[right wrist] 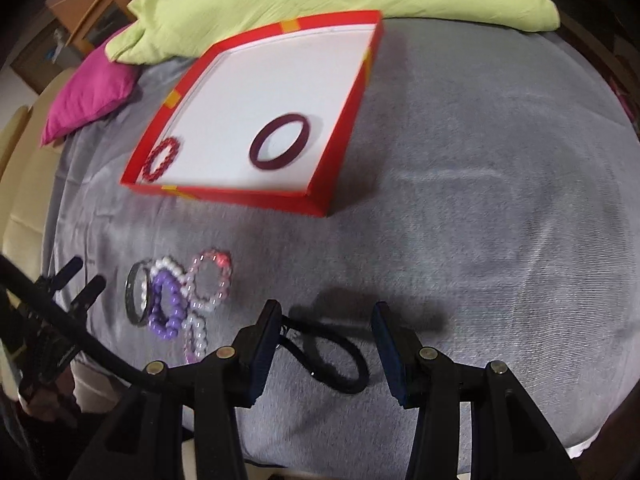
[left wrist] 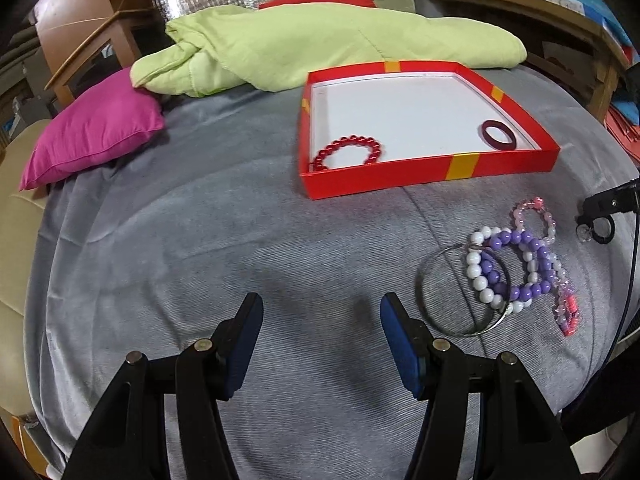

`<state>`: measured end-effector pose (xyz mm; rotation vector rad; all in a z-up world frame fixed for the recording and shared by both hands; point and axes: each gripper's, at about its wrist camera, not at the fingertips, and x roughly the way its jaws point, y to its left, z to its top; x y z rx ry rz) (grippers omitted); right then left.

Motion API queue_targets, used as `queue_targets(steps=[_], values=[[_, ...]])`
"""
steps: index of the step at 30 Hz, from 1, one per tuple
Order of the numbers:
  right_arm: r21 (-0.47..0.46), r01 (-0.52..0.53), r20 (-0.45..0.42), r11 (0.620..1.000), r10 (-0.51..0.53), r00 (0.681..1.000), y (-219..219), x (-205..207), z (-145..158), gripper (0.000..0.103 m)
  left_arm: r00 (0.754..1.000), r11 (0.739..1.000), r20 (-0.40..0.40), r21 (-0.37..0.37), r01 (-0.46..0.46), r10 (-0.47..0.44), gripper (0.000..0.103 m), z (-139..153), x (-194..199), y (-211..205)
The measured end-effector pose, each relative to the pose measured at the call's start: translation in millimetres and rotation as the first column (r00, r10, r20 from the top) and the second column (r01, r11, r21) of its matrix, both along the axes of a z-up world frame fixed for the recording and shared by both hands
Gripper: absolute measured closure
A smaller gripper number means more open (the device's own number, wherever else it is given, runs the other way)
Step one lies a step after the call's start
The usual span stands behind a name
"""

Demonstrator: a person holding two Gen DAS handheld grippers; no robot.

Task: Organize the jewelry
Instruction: 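Withdraw both open grippers from the box back toward the remaining jewelry, then grasp the black hair tie with the right gripper while the left approaches the silver bangle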

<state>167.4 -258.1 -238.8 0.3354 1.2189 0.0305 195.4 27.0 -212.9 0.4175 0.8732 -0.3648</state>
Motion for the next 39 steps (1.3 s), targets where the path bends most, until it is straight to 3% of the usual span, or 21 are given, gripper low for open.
queue_targets(steps=[6, 10, 15, 23, 24, 26, 27, 28, 31, 39], values=[[0.004, -0.032, -0.002, 0.999, 0.033, 0.999, 0.5, -2.9, -1.0, 0.052, 0.999, 0.999, -0.031, -0.031, 0.031, -0.032, 0.041, -0.5, 0.4, -11.7], [0.038, -0.004, 0.027, 0.999, 0.003, 1.0, -13.4, -7.7, 4.8, 0.052, 0.995, 0.994, -0.047, -0.064, 0.087, -0.09, 0.032, 2.2, -4.9, -19.8], [0.056, 0.012, 0.018, 0.998, -0.013, 1.0, -28.8, -12.3, 3.6, 0.052, 0.981, 0.981, -0.077, -0.088, 0.172, -0.179, 0.03, 0.9, -15.0, -28.3], [0.03, -0.083, 0.0, 0.996, 0.083, 0.997, -19.5, -18.8, -6.4, 0.051, 0.957, 0.962, -0.119, -0.11, 0.251, -0.263, 0.029, -5.9, -22.9, -35.9], [0.03, -0.086, 0.001, 0.996, 0.086, 0.996, -19.1, -19.1, -7.3, 0.053, 0.957, 0.962, -0.125, -0.108, 0.251, -0.263, 0.029, -7.4, -22.0, -37.1], [0.009, -0.09, 0.015, 0.996, 0.09, 0.996, -16.0, -19.4, -7.1, 0.067, 0.956, 0.963, -0.136, -0.11, 0.246, -0.26, 0.029, -10.2, -18.9, -39.2], [-0.002, -0.097, 0.018, 0.995, 0.097, 0.995, -13.6, -19.0, -7.5, 0.083, 0.955, 0.963, -0.143, -0.114, 0.244, -0.259, 0.029, -11.2, -16.9, -39.9], [-0.006, -0.103, 0.015, 0.995, 0.103, 0.995, -11.9, -18.3, -8.4, 0.09, 0.955, 0.963, -0.149, -0.116, 0.242, -0.257, 0.029, -12.6, -14.3, -41.4], [-0.034, -0.11, 0.026, 0.993, 0.111, 0.993, -6.4, -18.0, -7.8, 0.095, 0.953, 0.964, -0.164, -0.121, 0.238, -0.256, 0.029, -16.6, -9.7, -43.8], [0.024, -0.067, 0.065, 0.997, 0.065, 0.996, -0.4, -9.4, 0.0, 0.096, 0.944, 0.953, -0.186, -0.184, 0.239, -0.272, 0.029, -20.6, -1.6, -44.8]])
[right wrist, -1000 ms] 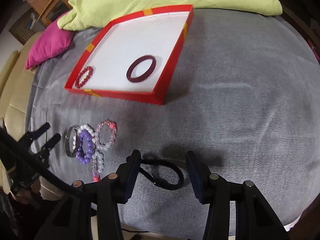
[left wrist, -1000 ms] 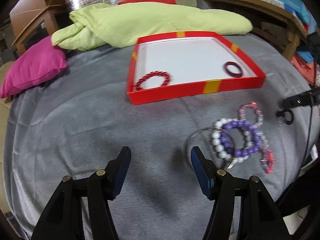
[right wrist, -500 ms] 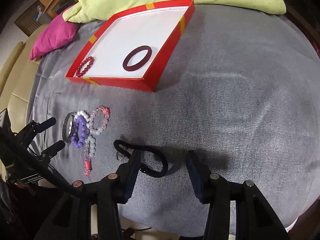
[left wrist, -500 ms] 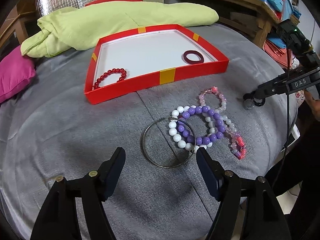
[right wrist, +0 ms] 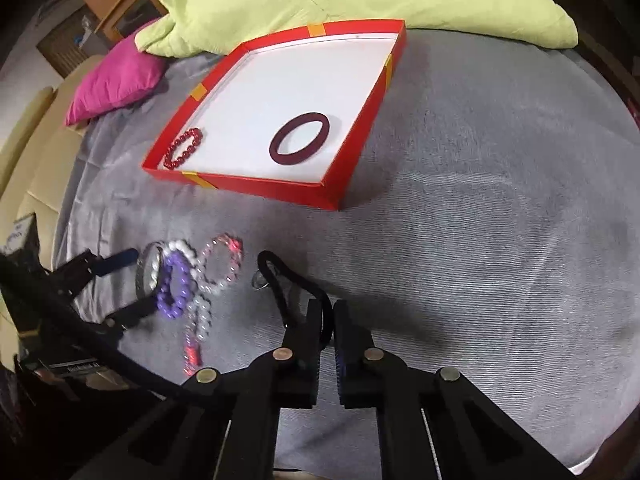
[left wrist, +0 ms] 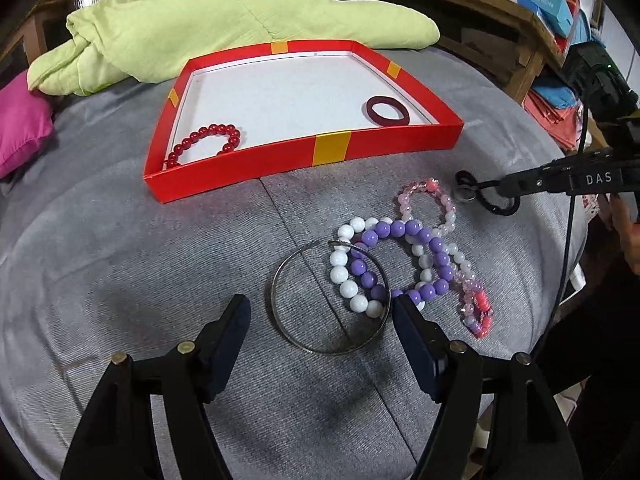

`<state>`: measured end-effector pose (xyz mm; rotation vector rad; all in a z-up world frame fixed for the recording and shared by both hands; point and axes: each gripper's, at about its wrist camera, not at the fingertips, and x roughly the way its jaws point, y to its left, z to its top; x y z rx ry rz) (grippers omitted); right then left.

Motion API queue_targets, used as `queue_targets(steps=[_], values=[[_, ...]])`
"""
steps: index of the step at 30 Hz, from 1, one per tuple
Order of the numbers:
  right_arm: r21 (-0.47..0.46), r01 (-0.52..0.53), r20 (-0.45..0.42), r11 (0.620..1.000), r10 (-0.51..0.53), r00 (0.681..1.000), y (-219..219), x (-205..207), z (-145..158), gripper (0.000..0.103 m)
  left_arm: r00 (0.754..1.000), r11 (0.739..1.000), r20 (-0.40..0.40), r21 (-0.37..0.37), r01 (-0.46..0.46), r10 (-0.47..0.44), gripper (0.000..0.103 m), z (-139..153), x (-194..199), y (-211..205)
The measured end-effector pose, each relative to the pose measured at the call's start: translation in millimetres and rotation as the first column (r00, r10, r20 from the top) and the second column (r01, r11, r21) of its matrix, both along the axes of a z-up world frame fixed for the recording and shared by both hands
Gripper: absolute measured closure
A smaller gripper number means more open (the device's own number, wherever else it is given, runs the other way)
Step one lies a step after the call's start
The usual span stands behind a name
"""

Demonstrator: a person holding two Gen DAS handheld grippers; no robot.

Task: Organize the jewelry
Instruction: 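Grasp the black hair tie with the right gripper while the left approaches the silver bangle, then grasp the silver bangle with the left gripper while the right carries the hair tie to the box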

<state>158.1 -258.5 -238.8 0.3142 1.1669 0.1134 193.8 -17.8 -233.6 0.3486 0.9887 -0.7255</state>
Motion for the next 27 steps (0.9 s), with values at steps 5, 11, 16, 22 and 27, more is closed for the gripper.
queue_targets(steps=[5, 11, 16, 22, 27], values=[[-0.004, 0.016, -0.033, 1.0, -0.016, 0.999, 6.3, 5.0, -6.0, 0.096, 1.0, 0.999, -0.009, -0.027, -0.018, 0.017, 0.029, -0.4, 5.6, -1.0], [-0.005, 0.025, -0.029, 1.0, -0.025, 0.999, 9.5, 7.6, -7.0, 0.096, 0.997, 0.996, -0.027, -0.054, -0.07, 0.069, 0.032, 1.5, 12.8, 0.1], [0.009, 0.015, 0.009, 1.0, -0.015, 1.0, 12.3, 6.5, 0.3, 0.096, 0.996, 0.994, -0.019, -0.059, -0.09, 0.089, 0.04, 3.7, 13.1, 0.5], [0.028, 0.003, 0.079, 1.0, -0.006, 0.997, 17.7, 4.3, 13.6, 0.096, 0.991, 0.988, 0.01, -0.086, -0.131, 0.133, 0.04, 16.2, 17.5, 9.7], [0.069, 0.006, 0.143, 0.998, -0.015, 0.99, 19.8, 3.0, 26.6, 0.096, 0.985, 0.979, 0.048, -0.131, -0.156, 0.164, 0.04, 34.5, 20.9, 16.1]])
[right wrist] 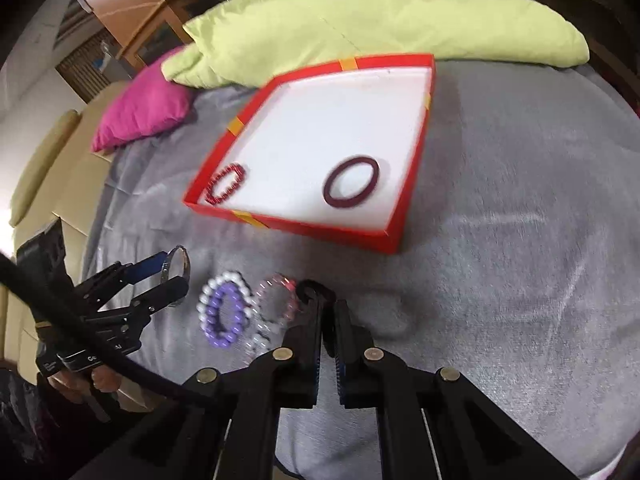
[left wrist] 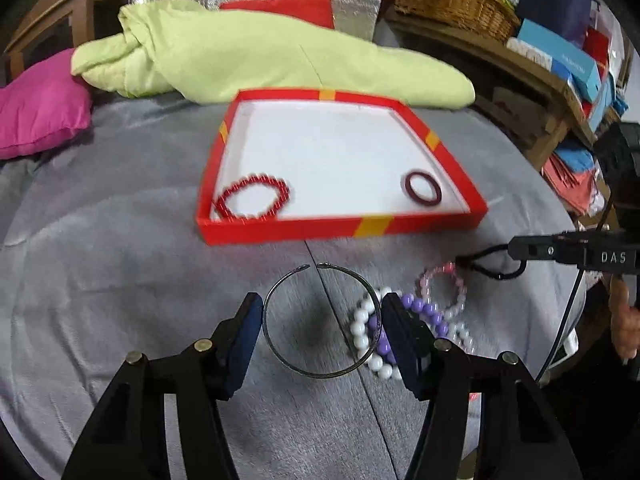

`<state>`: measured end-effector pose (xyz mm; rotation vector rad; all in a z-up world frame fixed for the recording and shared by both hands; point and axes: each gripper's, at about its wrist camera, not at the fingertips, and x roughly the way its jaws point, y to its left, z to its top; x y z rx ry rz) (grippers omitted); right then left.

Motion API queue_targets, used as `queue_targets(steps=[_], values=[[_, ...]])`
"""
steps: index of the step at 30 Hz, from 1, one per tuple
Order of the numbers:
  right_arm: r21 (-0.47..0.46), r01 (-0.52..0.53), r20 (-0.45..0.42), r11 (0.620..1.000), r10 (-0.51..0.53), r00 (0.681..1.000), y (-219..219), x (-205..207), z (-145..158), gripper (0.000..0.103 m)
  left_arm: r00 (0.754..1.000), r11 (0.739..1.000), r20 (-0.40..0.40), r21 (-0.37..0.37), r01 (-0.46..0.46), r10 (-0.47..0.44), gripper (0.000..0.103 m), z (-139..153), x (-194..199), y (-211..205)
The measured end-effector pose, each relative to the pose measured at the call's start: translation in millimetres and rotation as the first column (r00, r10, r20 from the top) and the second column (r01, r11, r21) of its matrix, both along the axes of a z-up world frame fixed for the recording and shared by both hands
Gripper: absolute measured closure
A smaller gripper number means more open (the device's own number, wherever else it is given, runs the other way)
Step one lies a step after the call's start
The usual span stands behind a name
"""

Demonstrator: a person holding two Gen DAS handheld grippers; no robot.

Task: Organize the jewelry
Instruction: 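Grasp the silver bangle with the left gripper while the right carries the hair tie to the box, then release the hair tie in the box with the right gripper while the left lowers the bangle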

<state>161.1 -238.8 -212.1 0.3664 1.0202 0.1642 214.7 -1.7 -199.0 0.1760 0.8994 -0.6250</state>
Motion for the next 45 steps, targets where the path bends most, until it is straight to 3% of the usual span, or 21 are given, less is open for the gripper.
queue_targets(steps=[6, 14, 32, 45], values=[[0.071, 0.03, 0.071, 0.997, -0.035, 0.997, -0.3, 2.5, 14.6, 0.096, 0.997, 0.997, 0.056, -0.058, -0.046, 0.05, 0.04, 21.8, 12.4, -1.6], [0.166, 0.087, 0.166, 0.982, -0.115, 0.979, -3.8, 17.3, 29.0, 0.096, 0.993, 0.992, 0.073, -0.096, -0.086, 0.093, 0.04, 25.8, 35.4, -23.5], [0.199, 0.236, 0.196, 0.951, -0.274, 0.942, -28.5, 97.5, 6.9, 0.096, 0.977, 0.985, 0.146, 0.039, -0.165, 0.158, 0.04, 3.6, 62.8, -76.5], [0.185, 0.226, 0.163, 0.956, -0.257, 0.953, -24.5, 117.6, -10.1, 0.096, 0.968, 0.978, 0.183, 0.087, -0.19, 0.171, 0.04, -0.8, 65.4, -83.2]])
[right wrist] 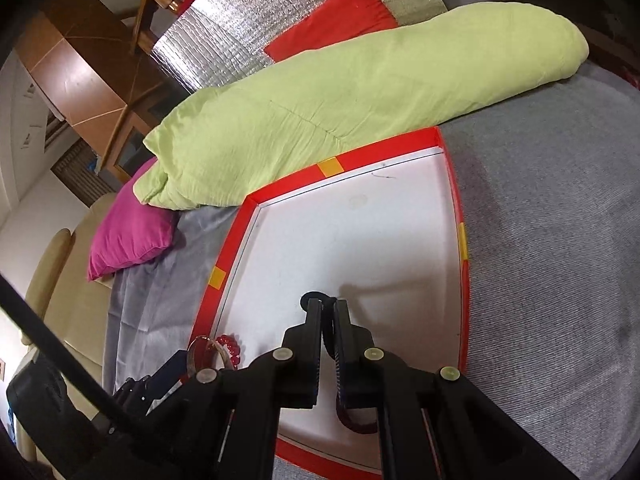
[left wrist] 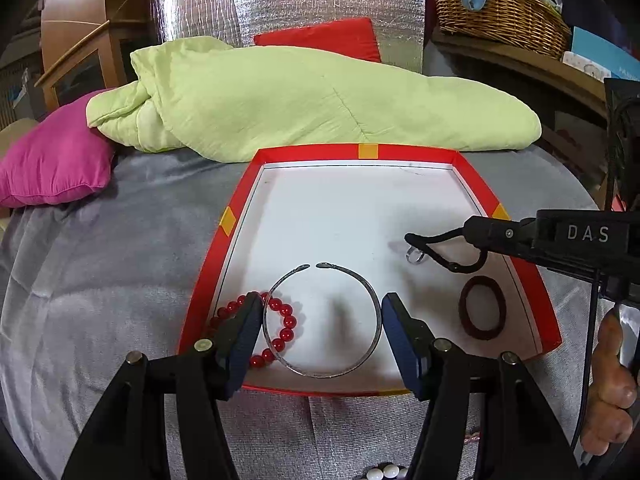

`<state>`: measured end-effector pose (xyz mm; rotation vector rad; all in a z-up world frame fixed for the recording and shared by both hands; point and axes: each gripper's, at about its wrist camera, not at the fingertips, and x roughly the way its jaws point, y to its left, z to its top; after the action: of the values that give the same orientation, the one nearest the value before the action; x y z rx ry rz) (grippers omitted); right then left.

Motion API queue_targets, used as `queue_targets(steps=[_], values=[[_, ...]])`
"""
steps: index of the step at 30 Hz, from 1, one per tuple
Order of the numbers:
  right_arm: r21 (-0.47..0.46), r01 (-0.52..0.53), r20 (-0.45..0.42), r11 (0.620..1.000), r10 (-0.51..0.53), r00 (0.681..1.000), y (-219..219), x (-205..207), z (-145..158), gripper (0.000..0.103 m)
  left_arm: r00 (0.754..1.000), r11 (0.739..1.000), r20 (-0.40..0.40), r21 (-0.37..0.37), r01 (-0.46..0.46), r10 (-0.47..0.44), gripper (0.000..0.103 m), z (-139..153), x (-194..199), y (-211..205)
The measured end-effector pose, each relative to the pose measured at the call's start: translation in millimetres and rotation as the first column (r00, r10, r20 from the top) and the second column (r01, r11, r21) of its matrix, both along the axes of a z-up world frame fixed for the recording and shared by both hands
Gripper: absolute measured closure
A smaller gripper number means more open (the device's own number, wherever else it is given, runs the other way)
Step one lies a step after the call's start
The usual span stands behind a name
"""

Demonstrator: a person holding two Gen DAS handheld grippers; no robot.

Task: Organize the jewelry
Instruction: 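Release the hair tie in the box with the right gripper while the left lowers the bangle, then lower the silver bangle into the red box and open the left gripper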

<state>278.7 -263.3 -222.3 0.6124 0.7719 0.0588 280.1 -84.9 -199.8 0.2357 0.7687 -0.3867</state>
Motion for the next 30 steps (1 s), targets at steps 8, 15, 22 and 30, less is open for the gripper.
queue_targets(steps=[8, 15, 22, 30], values=[[0.015, 0.006, -0.012, 1.0, -0.006, 1.0, 0.4, -3.0, 2.6, 0.093, 1.0, 1.0, 0.0, 0.012, 0.02, -0.02, 0.039, 2.2, -5.3, -4.1], [0.005, 0.015, -0.003, 1.0, -0.015, 1.0, -1.5, -11.0, 13.0, 0.074, 1.0, 1.0, 0.0, 0.005, 0.026, -0.026, 0.039, 6.9, -9.5, -2.4], [-0.026, 0.017, 0.016, 1.0, -0.017, 1.0, -1.0, -21.5, 26.7, 0.074, 0.999, 0.999, 0.017, -0.002, 0.042, -0.042, 0.039, 14.0, -17.5, -0.8], [-0.05, 0.022, -0.002, 0.999, -0.022, 1.0, -0.6, -28.8, 33.0, 0.073, 1.0, 1.0, 0.023, 0.001, 0.02, -0.02, 0.039, 18.9, -15.4, 11.9]])
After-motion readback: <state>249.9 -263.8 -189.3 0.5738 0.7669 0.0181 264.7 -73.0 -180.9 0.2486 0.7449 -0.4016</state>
